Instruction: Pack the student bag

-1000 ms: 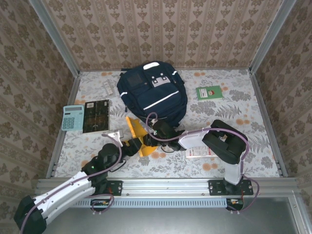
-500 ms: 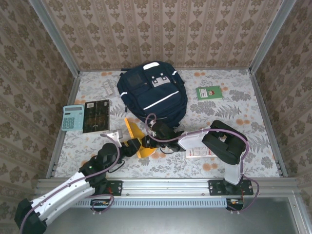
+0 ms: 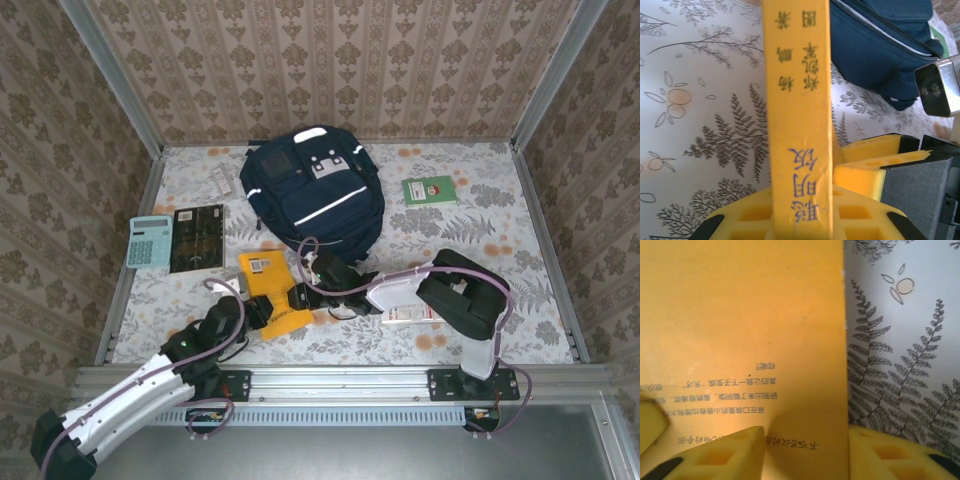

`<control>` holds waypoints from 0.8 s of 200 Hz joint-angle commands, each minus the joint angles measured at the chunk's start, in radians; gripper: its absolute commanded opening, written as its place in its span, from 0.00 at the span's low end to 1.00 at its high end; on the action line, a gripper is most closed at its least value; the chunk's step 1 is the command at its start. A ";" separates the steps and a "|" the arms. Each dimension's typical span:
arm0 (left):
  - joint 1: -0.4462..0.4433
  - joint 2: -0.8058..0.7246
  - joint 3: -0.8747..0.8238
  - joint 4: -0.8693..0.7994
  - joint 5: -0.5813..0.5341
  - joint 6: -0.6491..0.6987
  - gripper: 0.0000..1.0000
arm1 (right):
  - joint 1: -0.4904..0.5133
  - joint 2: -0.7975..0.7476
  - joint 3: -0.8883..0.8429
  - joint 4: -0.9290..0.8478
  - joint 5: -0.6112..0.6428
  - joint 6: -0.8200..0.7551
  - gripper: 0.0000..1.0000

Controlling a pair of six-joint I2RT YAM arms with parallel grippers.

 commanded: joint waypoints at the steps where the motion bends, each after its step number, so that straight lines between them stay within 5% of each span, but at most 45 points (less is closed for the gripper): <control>1: -0.007 -0.043 0.069 0.035 0.055 0.056 0.00 | 0.000 -0.102 -0.041 0.024 -0.008 -0.013 0.56; 72: 0.001 -0.063 0.160 0.132 0.253 0.149 0.00 | -0.113 -0.331 -0.188 0.151 -0.136 -0.020 0.83; 160: 0.014 0.125 0.247 0.377 0.462 0.131 0.00 | -0.215 -0.337 -0.253 0.426 -0.379 0.085 0.93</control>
